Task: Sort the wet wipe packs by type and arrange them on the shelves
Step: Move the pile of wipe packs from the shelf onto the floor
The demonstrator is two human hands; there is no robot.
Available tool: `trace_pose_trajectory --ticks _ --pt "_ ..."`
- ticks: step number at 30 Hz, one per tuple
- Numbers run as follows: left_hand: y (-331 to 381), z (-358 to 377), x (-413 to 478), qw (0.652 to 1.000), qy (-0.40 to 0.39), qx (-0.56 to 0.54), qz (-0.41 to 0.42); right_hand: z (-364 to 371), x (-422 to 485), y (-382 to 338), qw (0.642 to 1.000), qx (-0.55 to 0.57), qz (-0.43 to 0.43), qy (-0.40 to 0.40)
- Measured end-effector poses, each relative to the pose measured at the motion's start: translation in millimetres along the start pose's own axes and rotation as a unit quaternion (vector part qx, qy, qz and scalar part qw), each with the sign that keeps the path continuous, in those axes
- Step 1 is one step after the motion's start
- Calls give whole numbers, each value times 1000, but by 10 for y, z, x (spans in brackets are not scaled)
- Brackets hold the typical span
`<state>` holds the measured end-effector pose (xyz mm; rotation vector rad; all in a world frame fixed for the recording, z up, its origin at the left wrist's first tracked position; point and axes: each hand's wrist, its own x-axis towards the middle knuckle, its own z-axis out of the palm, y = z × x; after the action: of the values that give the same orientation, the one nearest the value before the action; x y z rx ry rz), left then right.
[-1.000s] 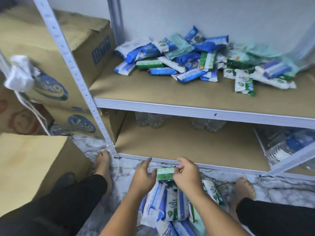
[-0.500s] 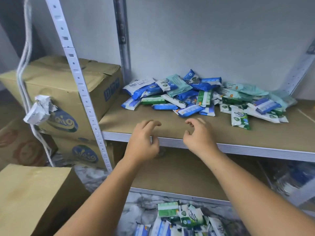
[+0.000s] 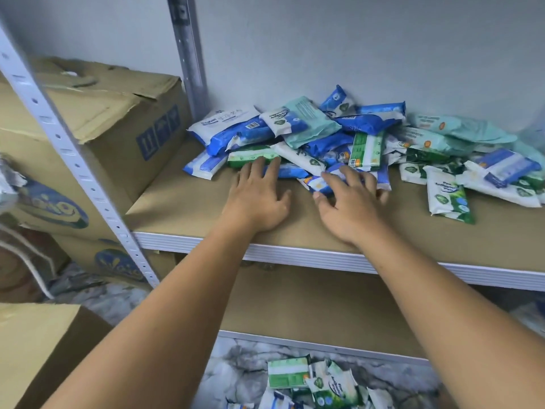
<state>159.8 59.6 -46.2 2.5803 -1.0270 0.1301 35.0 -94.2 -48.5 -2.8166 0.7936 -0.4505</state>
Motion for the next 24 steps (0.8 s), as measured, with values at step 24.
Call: trace_pose_trajectory --ticks 24 --pt "114 -150 -767 996 73 -16 -41 -362 -734 11 984 156 78 46"
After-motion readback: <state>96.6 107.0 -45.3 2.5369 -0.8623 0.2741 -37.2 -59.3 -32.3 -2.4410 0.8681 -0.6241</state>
